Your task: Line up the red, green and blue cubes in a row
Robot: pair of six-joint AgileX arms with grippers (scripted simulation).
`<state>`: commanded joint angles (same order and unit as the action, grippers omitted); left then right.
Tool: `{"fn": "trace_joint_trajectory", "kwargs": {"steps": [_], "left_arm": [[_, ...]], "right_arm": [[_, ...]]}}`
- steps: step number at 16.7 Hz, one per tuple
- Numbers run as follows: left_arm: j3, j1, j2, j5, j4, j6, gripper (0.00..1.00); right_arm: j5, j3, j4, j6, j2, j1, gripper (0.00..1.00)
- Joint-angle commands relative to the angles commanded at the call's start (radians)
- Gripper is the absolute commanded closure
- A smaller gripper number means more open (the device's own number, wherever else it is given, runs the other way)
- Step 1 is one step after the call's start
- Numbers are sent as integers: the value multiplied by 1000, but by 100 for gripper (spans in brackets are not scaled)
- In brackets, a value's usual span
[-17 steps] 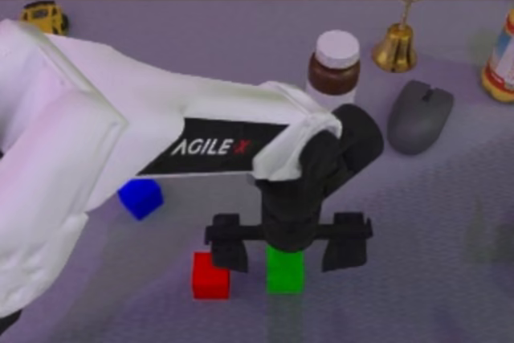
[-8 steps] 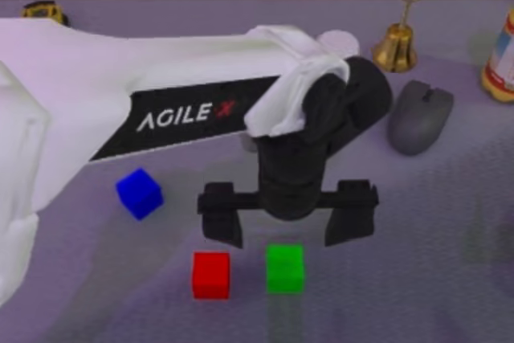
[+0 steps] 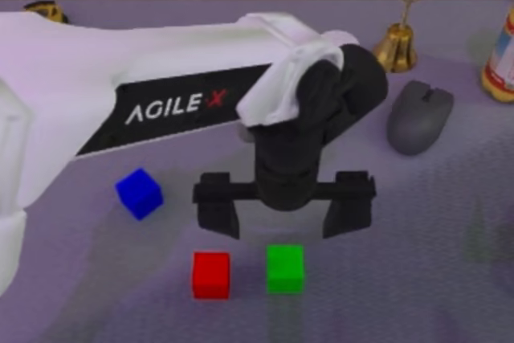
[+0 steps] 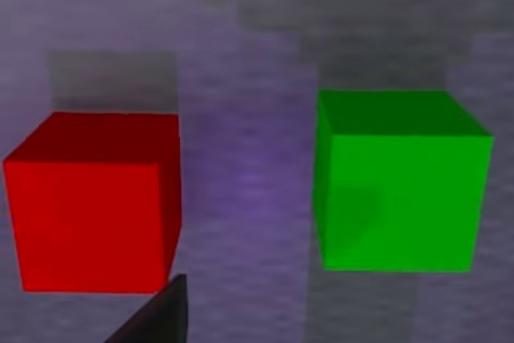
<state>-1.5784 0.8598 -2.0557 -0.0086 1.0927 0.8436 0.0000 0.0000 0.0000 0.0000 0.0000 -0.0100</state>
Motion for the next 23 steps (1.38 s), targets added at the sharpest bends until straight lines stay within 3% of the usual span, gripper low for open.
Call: {"fn": "trace_joint_trajectory", "kwargs": {"steps": [6, 16, 19, 23], "left_arm": [[15, -128, -6, 0, -10, -327, 0], [91, -453, 13, 10, -47, -1185, 0], [105, -517, 30, 10, -65, -1316, 0], [109, -538, 37, 10, -71, -1353, 0]], "right_arm": [[0, 0, 0, 0, 0, 0, 0], [0, 0, 0, 0, 0, 0, 0], [0, 0, 0, 0, 0, 0, 0], [0, 0, 0, 0, 0, 0, 0]]}}
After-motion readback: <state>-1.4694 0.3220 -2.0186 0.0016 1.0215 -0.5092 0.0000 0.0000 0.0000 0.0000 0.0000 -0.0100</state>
